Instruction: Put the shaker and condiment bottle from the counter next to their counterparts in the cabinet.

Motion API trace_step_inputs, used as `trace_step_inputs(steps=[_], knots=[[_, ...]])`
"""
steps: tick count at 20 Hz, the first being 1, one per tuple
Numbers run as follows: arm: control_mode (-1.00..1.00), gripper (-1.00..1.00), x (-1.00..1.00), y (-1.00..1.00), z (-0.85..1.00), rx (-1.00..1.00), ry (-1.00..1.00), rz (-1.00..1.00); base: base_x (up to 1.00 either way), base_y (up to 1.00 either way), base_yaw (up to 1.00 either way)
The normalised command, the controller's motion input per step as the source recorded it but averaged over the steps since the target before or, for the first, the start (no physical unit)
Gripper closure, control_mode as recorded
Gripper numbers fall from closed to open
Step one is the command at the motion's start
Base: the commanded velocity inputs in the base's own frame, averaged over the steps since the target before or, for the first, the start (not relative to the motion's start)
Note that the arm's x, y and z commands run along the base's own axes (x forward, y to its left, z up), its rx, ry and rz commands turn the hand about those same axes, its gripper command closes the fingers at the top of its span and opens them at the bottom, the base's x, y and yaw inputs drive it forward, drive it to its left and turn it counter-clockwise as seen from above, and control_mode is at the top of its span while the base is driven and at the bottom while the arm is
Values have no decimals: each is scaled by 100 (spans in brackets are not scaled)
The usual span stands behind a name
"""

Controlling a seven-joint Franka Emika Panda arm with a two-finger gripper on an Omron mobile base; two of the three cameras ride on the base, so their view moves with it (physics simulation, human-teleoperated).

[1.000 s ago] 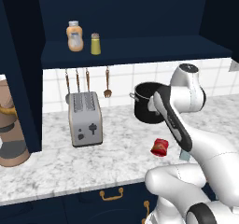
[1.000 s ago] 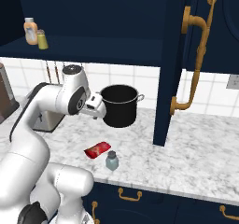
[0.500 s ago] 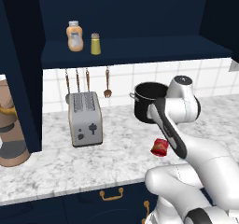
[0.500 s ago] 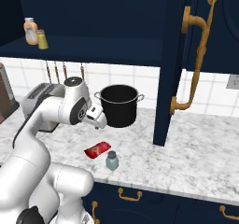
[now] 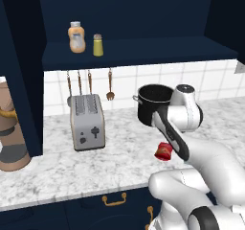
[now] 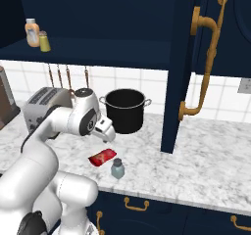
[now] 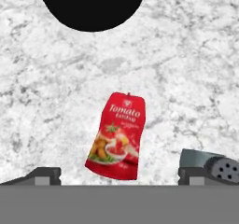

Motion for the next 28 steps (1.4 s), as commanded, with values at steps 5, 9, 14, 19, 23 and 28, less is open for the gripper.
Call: trace_step_inputs(steps=[5,9,14,19,23,28], knots=[[-100,-100,3,0,-46,1,0,-1,0,0,0],[-100,-100,1,0,-35,8,0,-2,0,0,0],[-100,-100,0,0,-29,6,1,-1,0,0,0],[-100,-100,0,1,-17,1,4,-3,0,0,0],[-100,-100,2,8,-14,0,8,-4,0,0,0],[-100,-100,4,9,-15,0,5,-3,0,0,0]])
